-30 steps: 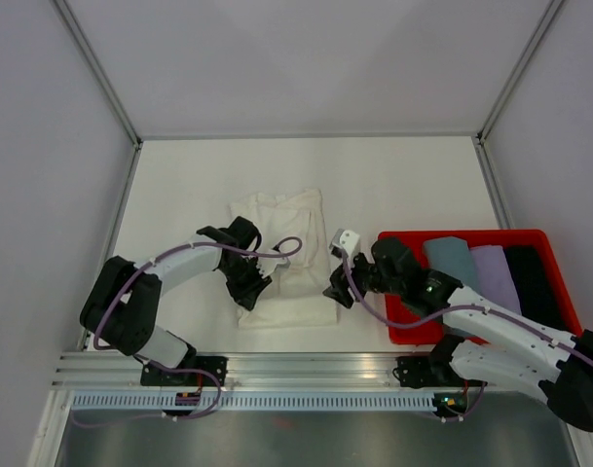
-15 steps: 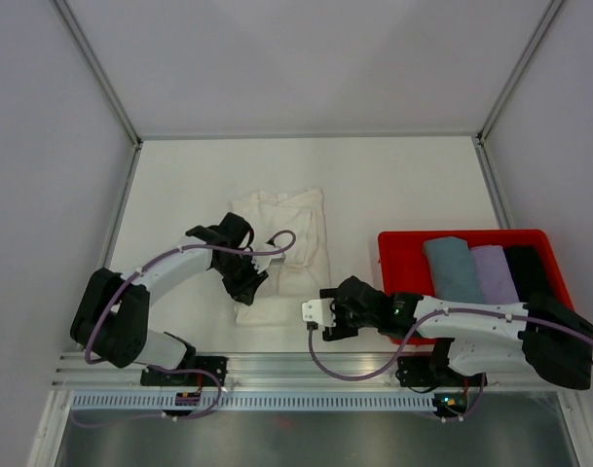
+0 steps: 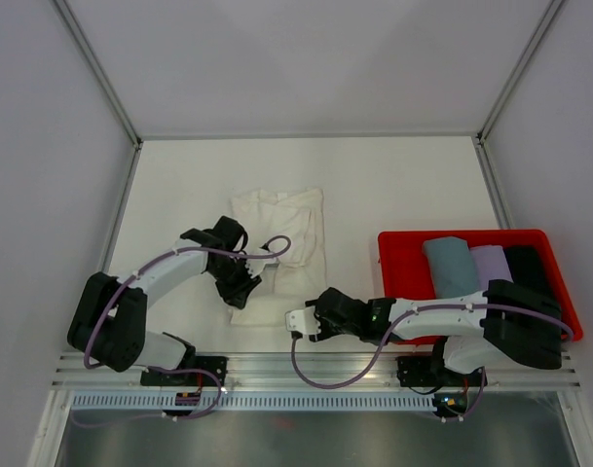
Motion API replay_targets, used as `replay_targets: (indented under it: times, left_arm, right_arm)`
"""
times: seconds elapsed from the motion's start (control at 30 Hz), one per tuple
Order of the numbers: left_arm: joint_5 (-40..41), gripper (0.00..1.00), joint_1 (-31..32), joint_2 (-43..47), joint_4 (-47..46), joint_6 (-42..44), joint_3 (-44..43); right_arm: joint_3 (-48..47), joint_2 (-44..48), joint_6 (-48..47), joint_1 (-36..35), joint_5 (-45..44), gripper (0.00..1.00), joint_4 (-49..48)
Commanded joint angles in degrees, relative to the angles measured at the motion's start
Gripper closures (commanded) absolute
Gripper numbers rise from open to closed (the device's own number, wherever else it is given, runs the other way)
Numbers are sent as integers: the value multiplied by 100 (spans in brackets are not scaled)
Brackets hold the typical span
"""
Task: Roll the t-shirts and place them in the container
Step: Roll the tshirt
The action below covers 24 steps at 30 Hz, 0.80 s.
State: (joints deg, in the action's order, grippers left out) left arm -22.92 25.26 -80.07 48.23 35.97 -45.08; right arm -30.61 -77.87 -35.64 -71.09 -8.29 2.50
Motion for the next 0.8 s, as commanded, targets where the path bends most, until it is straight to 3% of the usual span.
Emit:
replay_targets:
  times: [0.0, 0.17, 0.33, 0.43, 0.5, 0.67, 0.77]
  left_arm:
    - [269, 64, -73, 132, 64, 297, -238]
    - [586, 60, -100, 606, 195, 630, -466]
    - [710, 58, -100, 1378, 635, 1324, -555]
    - [526, 54, -91, 2280, 644, 2149, -11]
    - [307, 45, -73, 2871, 478, 2588, 463]
    - [726, 35, 758, 4611, -138, 2670, 1570]
    - [1078, 30, 1305, 4747, -173, 2311, 1774]
  right_arm:
    - [-138, -317, 189, -19, -173, 49, 22]
    - [-85, -300, 391, -10, -129, 71, -13]
    - [-112, -71, 654, 60, 73, 78, -39]
    - [-103, 61, 821, 209, 319, 80, -22]
    - [-120, 140, 971, 314, 520, 82, 13]
    - [-244, 210, 1182, 666, 951, 87, 75]
    - [-287, 219, 1261, 851, 1128, 87, 66]
